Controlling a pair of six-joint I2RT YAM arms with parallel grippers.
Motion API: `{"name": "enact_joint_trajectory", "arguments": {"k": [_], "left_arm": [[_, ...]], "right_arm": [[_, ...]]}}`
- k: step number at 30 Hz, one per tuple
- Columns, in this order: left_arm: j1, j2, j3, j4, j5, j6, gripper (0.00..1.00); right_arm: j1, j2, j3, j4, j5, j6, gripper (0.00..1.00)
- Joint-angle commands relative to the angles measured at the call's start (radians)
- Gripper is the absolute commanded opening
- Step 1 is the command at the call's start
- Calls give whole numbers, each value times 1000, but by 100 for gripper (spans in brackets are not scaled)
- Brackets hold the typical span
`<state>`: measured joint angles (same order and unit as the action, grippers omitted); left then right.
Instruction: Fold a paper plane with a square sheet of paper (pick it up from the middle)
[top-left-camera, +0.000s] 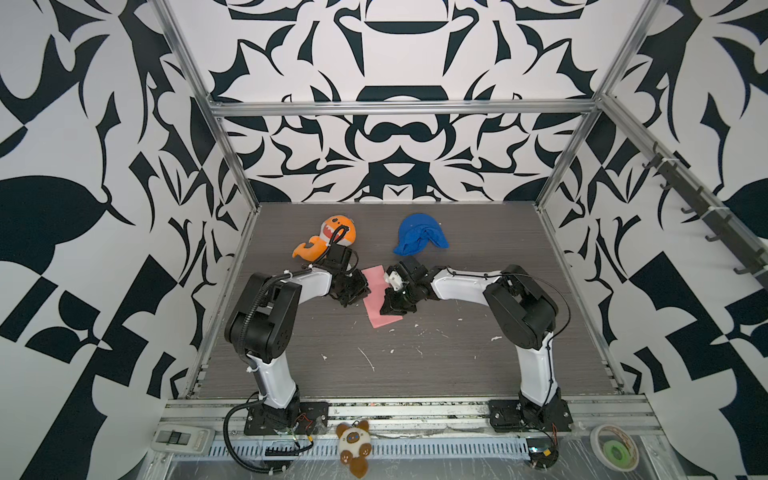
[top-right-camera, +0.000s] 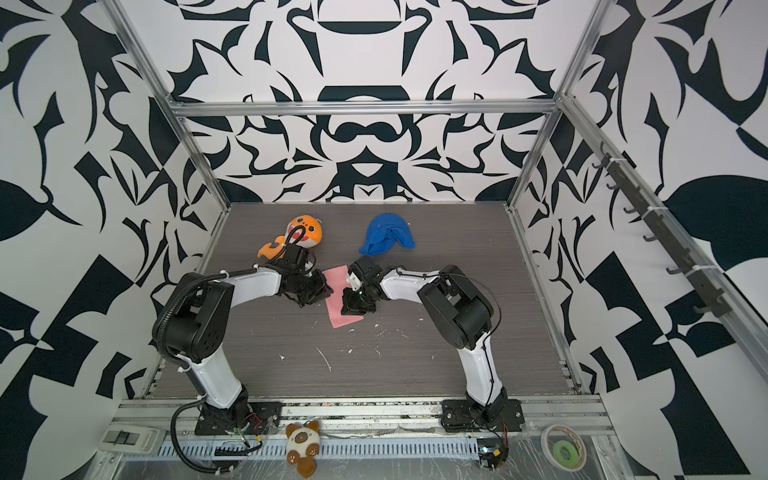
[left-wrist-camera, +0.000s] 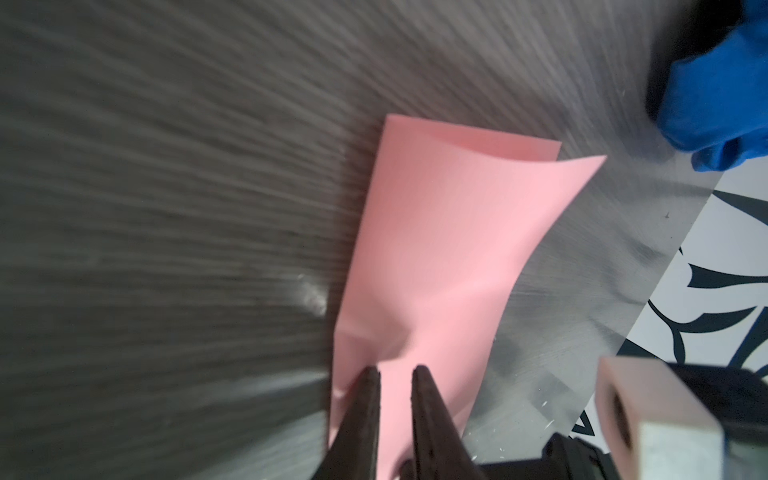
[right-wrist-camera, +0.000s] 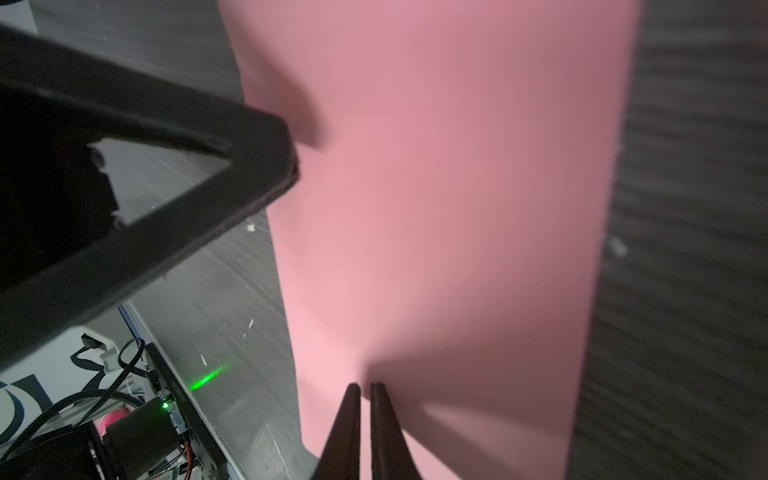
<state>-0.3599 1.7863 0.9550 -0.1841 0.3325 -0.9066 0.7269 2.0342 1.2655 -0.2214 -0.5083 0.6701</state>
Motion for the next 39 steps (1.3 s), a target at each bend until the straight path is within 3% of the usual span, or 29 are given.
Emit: {"name": "enact_joint_trajectory", "arguments": {"k": [1, 6, 10, 16, 25, 39], "left_arm": [[4, -31, -22, -91, -26, 9, 21], [3, -38, 4, -122, 0, 82, 22], [3, -12, 17, -123, 21, 99, 21], [4, 4, 5, -131, 7, 101, 17], [3, 13, 3, -142, -13, 104, 15], [3, 28, 8, -159, -35, 115, 14]], "right_arm": [[-16, 13, 38, -123, 79, -91, 12], [-70, 8, 38, -195, 107, -202, 12], [-91, 11, 64, -187, 77, -208, 13], [-73, -34, 44, 0, -64, -43, 12], [-8, 31, 92, 100, -49, 154, 3], [8, 110, 158, 82, -66, 181, 1]]}}
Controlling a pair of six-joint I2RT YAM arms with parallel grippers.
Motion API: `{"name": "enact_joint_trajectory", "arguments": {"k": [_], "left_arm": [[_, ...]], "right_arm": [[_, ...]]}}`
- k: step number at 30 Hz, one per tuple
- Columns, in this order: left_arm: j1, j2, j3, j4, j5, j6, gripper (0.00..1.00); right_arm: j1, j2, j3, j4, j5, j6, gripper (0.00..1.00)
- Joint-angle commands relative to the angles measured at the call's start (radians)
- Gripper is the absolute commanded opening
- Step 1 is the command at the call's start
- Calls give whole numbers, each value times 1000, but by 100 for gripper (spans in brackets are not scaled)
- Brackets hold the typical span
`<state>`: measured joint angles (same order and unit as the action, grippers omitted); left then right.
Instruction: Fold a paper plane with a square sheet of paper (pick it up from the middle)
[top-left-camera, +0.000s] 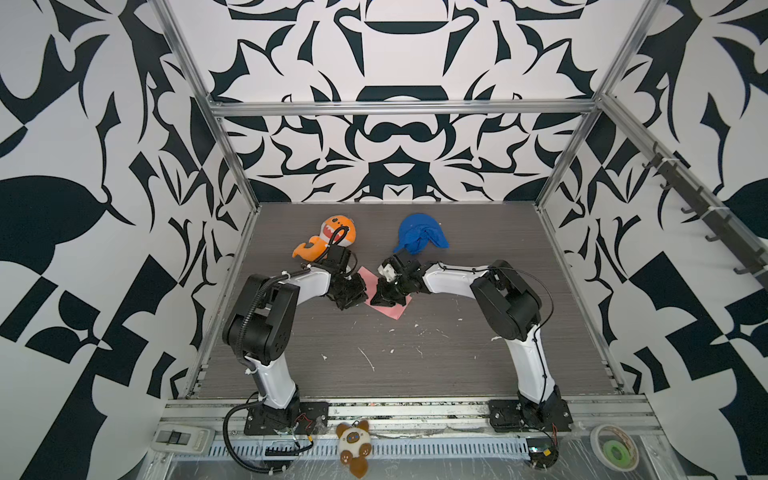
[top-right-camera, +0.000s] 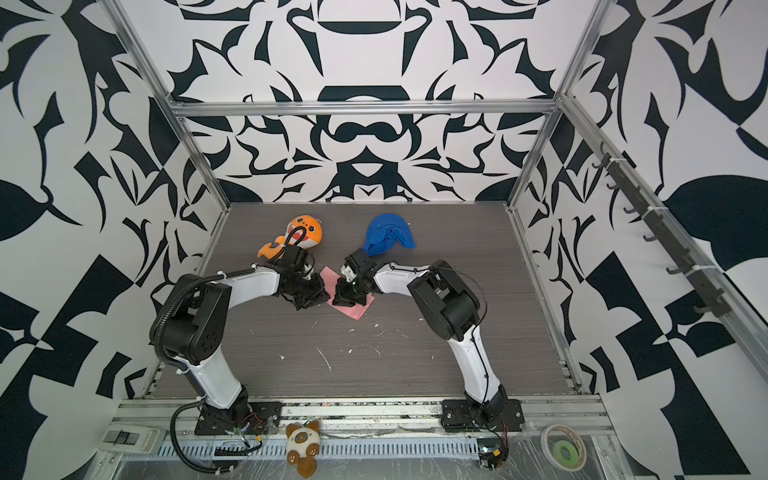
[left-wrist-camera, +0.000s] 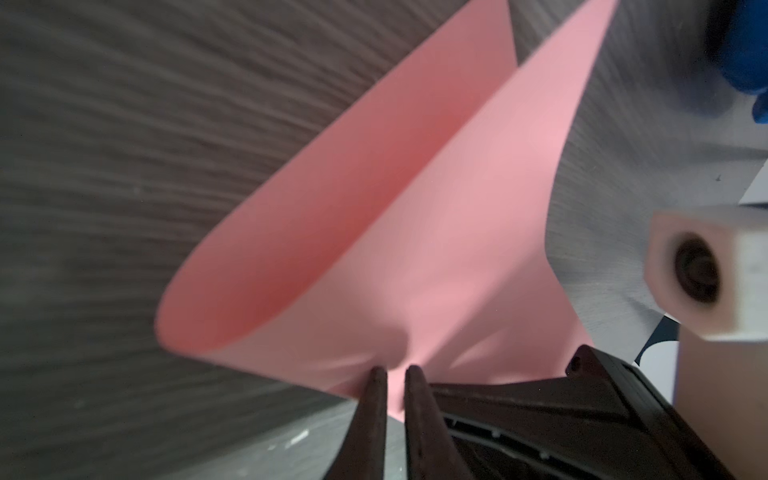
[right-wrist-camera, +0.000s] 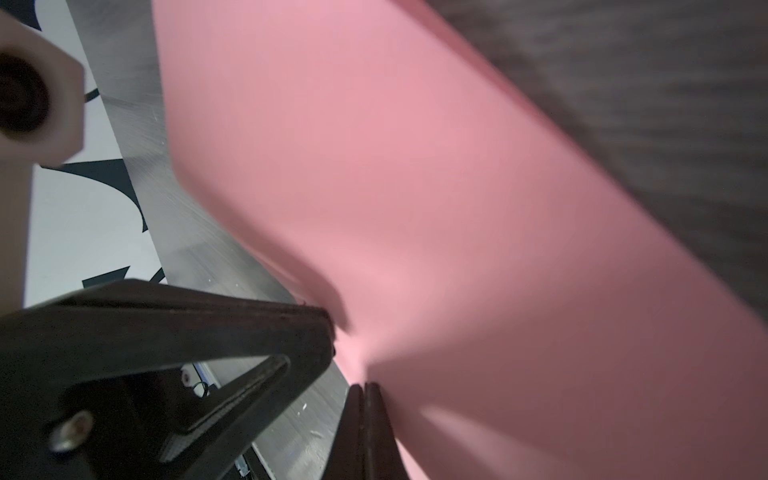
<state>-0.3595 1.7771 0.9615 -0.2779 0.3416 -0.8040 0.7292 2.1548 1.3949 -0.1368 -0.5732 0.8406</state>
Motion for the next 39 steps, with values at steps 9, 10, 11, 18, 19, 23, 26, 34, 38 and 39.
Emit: {"name": "enact_joint_trajectory", "arguments": {"k": [9, 10, 11, 18, 19, 23, 26, 34, 38, 39], "left_arm": [[3, 45, -4, -84, -92, 5, 14], [3, 46, -7, -84, -98, 4, 14], [3, 47, -8, -84, -99, 2, 14], [2, 54, -16, -80, -113, -1, 14], [2, 55, -17, -80, -113, -1, 14], [2, 56, -18, -77, -112, -1, 14], [2, 56, -18, -77, -112, 0, 14], [2, 64, -17, -77, -112, 5, 14], [3, 63, -17, -77, -109, 8, 14], [3, 62, -15, -77, -108, 9, 14]], "right_arm": [[6, -63, -61, -45, -26, -37, 0], [6, -70, -71, -54, -25, -43, 0], [6, -77, -80, -59, -25, -49, 0], [4, -113, -141, -88, -6, -64, 0], [3, -117, -149, -93, -1, -66, 0], [-4, -136, -185, -102, 14, -67, 0], [-7, -155, -209, -121, 32, -76, 0], [-18, -191, -277, -123, 48, -74, 0], [-24, -216, -301, -77, 31, -64, 0], [-23, -222, -298, -55, 12, -66, 0]]}}
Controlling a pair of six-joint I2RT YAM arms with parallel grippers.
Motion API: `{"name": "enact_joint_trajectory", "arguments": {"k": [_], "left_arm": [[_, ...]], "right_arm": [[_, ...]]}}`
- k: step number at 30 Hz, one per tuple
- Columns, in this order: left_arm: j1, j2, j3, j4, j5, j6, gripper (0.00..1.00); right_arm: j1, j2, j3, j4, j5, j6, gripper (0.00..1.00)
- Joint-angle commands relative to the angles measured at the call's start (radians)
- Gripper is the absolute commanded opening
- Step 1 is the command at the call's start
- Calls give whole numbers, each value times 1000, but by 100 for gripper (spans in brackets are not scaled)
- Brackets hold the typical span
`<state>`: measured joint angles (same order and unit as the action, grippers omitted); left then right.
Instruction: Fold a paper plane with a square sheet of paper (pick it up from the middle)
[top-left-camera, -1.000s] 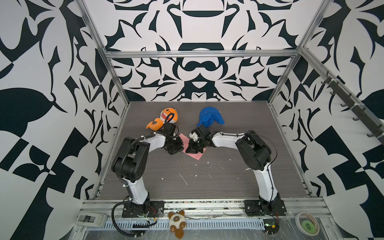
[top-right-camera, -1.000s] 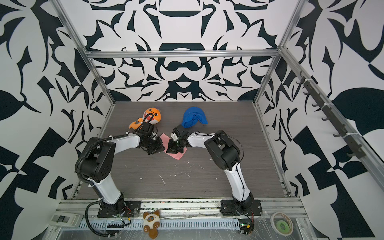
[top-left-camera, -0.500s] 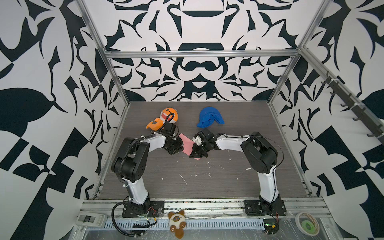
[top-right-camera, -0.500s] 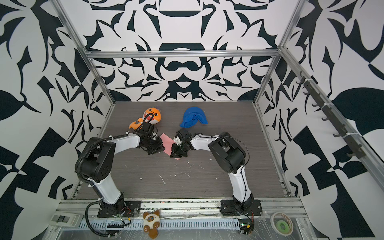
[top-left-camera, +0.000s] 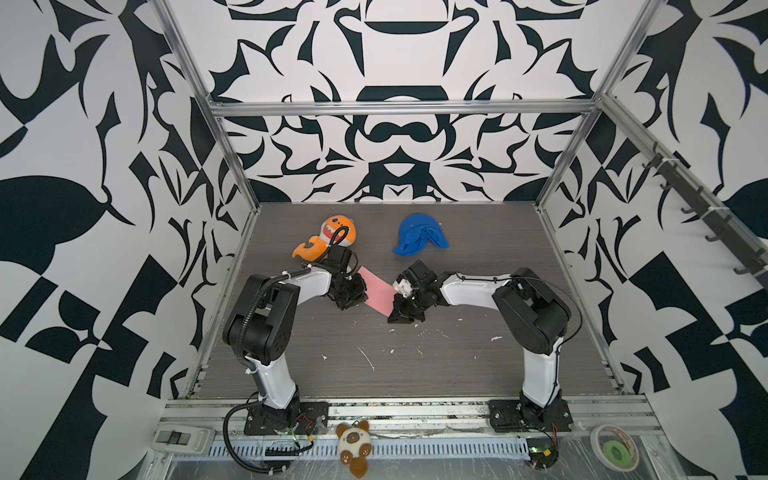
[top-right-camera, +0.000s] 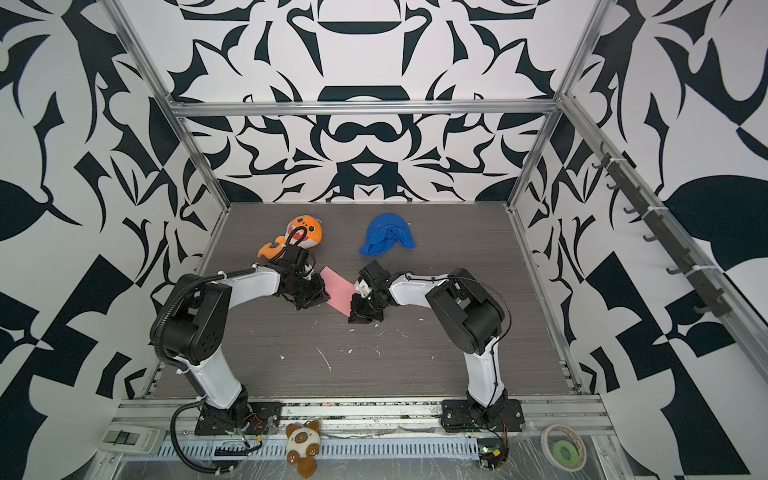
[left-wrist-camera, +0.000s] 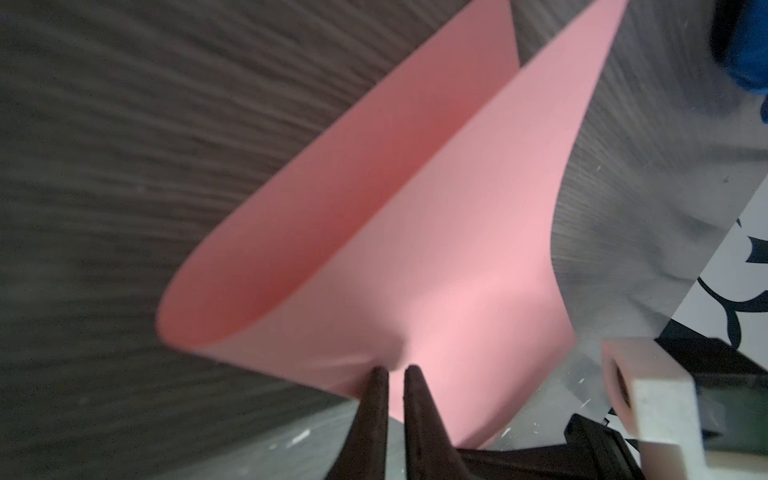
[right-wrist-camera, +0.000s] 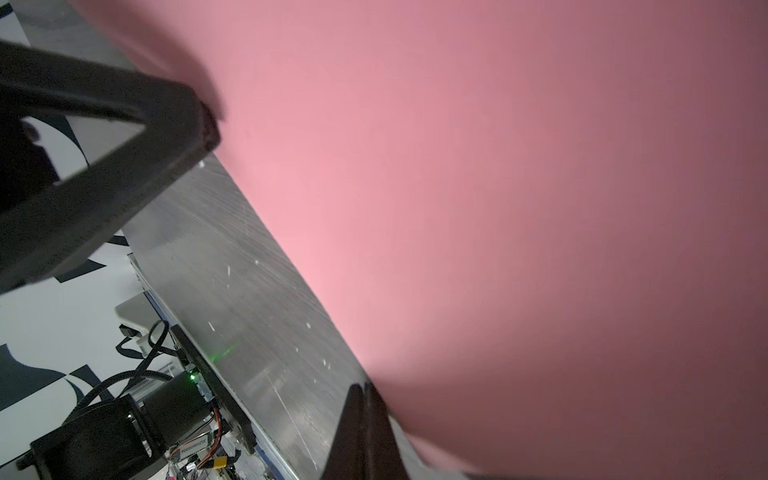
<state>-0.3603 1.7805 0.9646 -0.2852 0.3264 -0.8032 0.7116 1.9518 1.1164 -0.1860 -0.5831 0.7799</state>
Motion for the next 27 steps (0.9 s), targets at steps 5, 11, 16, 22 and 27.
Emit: {"name": "enact_joint_trajectory", "arguments": {"k": [5, 11, 16, 22, 27], "left_arm": [[4, 57, -17, -74, -94, 10, 14], [4, 63, -12, -75, -93, 9, 14], [4, 60, -9, -78, -91, 9, 14], [4, 63, -8, -79, -91, 9, 14], [3, 66, -9, -78, -95, 9, 14]], "right_arm": [[5, -42, 48, 66, -38, -19, 1], [8, 40, 155, 35, 31, -13, 0], [12, 96, 205, 20, 42, -4, 0], [14, 99, 195, -3, 54, -9, 0], [14, 85, 152, -23, 65, -24, 0]]}}
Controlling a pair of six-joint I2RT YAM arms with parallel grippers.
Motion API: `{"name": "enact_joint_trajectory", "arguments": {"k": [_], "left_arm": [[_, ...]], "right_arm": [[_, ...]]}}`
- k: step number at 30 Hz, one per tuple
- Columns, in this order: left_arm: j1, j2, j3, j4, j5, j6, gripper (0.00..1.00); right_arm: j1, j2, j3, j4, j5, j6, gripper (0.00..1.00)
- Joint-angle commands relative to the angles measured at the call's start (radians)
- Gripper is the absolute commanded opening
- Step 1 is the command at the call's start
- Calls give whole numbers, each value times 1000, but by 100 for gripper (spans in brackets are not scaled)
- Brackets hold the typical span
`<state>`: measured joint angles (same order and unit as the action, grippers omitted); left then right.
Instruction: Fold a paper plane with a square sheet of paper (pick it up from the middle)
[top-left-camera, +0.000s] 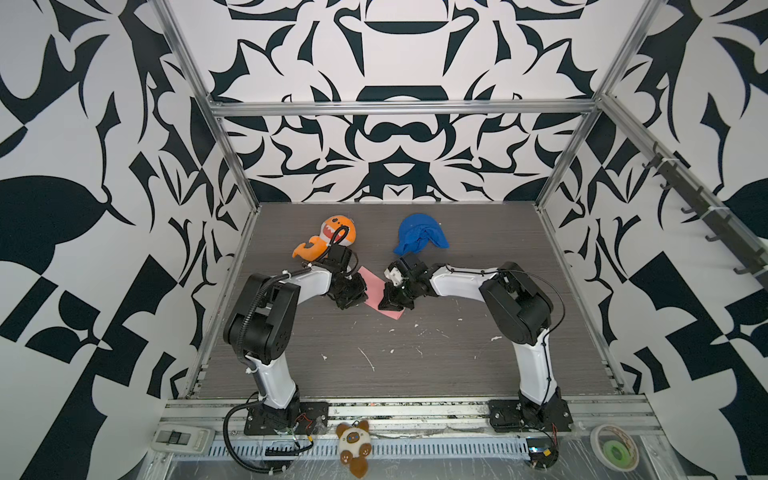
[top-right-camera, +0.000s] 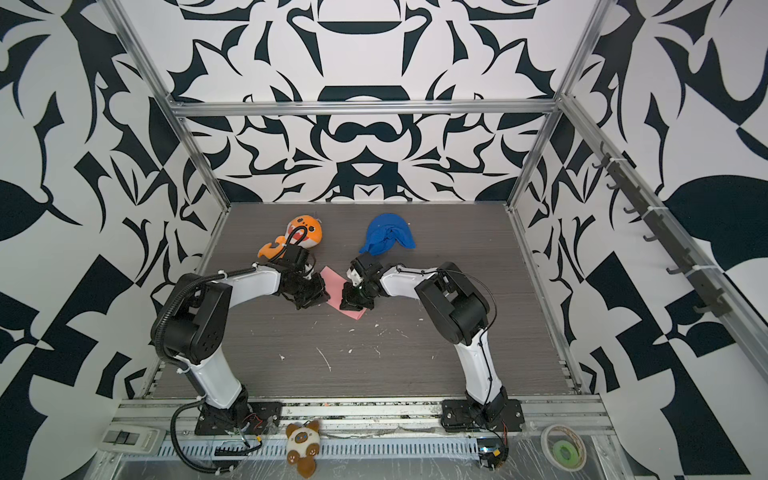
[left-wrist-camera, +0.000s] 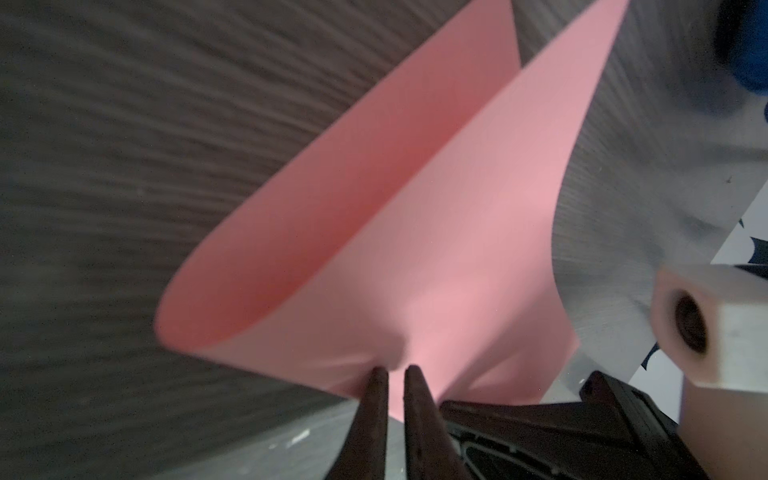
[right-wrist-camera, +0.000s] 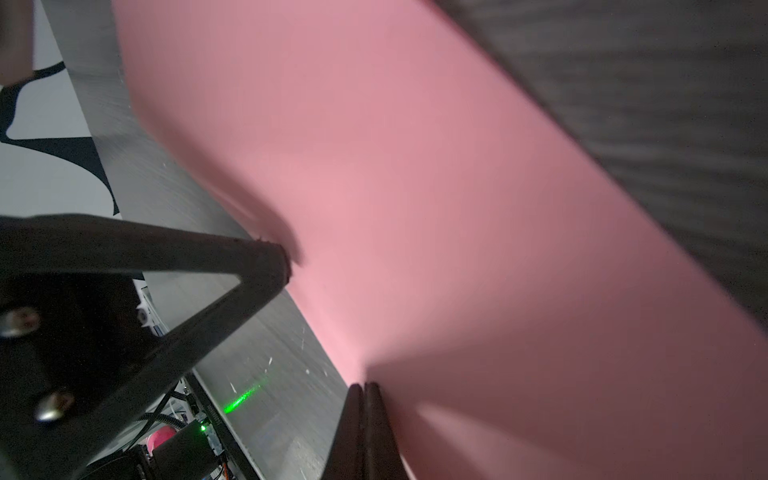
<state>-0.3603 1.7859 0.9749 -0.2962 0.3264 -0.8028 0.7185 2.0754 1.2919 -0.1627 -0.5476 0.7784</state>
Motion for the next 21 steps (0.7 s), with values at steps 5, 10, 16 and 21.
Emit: {"name": "enact_joint_trajectory", "arguments": {"k": [5, 10, 16, 21], "left_arm": [[4, 60, -20, -71, -103, 10, 14], [3, 64, -21, -70, -109, 10, 13], [3, 67, -22, -70, -109, 13, 14], [4, 67, -21, -71, -108, 14, 14]], "right_arm": [[6, -66, -75, -55, 20, -26, 0], [4, -96, -116, -72, 26, -34, 0], [-3, -110, -148, -80, 41, -33, 0], [-9, -135, -183, -80, 60, -29, 0]]}}
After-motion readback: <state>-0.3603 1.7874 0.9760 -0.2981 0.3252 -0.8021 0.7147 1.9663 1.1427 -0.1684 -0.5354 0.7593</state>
